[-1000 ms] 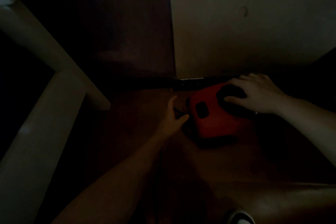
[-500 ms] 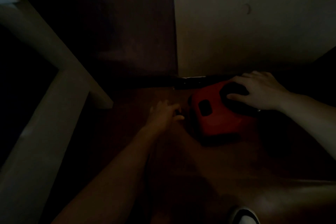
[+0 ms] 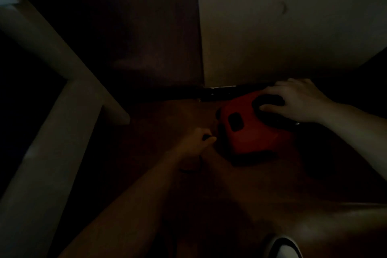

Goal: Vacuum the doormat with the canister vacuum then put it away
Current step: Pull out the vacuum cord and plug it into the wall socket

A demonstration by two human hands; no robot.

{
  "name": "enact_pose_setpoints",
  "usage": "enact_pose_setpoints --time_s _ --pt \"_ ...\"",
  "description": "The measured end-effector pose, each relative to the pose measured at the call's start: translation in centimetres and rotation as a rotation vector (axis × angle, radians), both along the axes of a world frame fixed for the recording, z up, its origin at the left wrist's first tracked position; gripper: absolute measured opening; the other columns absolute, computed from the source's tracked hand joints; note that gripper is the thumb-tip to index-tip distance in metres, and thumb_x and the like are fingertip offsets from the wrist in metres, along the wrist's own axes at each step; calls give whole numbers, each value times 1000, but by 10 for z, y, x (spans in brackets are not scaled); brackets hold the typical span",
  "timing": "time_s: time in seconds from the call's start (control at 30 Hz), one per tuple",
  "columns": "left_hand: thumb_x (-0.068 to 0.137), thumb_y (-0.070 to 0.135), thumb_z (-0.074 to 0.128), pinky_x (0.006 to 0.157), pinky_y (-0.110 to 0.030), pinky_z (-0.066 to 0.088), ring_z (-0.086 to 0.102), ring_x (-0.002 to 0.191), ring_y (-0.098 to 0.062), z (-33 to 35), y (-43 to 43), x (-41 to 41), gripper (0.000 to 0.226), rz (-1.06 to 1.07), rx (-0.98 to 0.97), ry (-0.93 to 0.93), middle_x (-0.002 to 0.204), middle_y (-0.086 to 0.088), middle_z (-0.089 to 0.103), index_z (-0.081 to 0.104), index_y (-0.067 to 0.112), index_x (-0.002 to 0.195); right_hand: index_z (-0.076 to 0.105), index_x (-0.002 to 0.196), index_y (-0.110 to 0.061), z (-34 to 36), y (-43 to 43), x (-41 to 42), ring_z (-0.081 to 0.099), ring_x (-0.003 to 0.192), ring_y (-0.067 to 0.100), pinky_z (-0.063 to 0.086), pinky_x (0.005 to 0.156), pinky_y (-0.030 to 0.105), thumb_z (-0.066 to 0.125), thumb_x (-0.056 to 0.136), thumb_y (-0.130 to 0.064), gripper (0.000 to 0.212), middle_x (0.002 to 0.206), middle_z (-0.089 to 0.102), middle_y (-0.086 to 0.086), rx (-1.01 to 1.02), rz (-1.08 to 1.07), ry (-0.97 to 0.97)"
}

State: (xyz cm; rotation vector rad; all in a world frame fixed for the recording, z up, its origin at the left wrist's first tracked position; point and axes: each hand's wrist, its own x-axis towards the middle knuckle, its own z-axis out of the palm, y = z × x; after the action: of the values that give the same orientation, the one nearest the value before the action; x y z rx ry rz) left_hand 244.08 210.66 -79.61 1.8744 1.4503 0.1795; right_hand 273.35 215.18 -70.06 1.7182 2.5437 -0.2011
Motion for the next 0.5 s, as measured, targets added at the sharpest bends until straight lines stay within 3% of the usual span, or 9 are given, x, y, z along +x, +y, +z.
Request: enact_pose_setpoints --time_s 0.1,0.23,0.37,0.43,0.5 --pt "102 21 52 62 -24 41 56 66 -9 -8 0 2 28 15 -95 -23 71 4 59 61 16 76 61 129 -36 -2 -2 -1 56 116 27 37 96 42 44 82 -71 61 114 64 -1 73 33 23" --pt "101 13 50 51 -13 43 54 54 -4 -11 2 7 26 61 -234 -120 67 0 59 69 -1 90 66 118 -26 -10 2 -1 63 102 27 40 84 37 37 77 -79 72 103 64 -1 84 81 91" --pt "98 25 60 52 -17 40 49 52 -4 -20 -1 9 34 7 -262 -149 64 -1 55 60 15 66 66 120 -30 -13 6 -6 63 106 25 33 81 34 40 77 -79 70 109 68 -2 128 88 67" --pt "99 22 58 51 -16 46 54 51 -2 -26 -1 9 27 22 -301 -151 73 -8 62 65 8 77 67 120 -31 -14 6 -8 64 107 25 36 83 36 43 76 -79 70 111 70 -1 157 76 59" --pt "101 15 53 60 -23 54 66 61 -10 -32 -3 7 24 30 -383 -144 91 -22 68 67 -5 99 68 118 -33 -15 6 -10 63 107 24 37 85 37 45 76 -80 67 111 70 -2 160 60 62"
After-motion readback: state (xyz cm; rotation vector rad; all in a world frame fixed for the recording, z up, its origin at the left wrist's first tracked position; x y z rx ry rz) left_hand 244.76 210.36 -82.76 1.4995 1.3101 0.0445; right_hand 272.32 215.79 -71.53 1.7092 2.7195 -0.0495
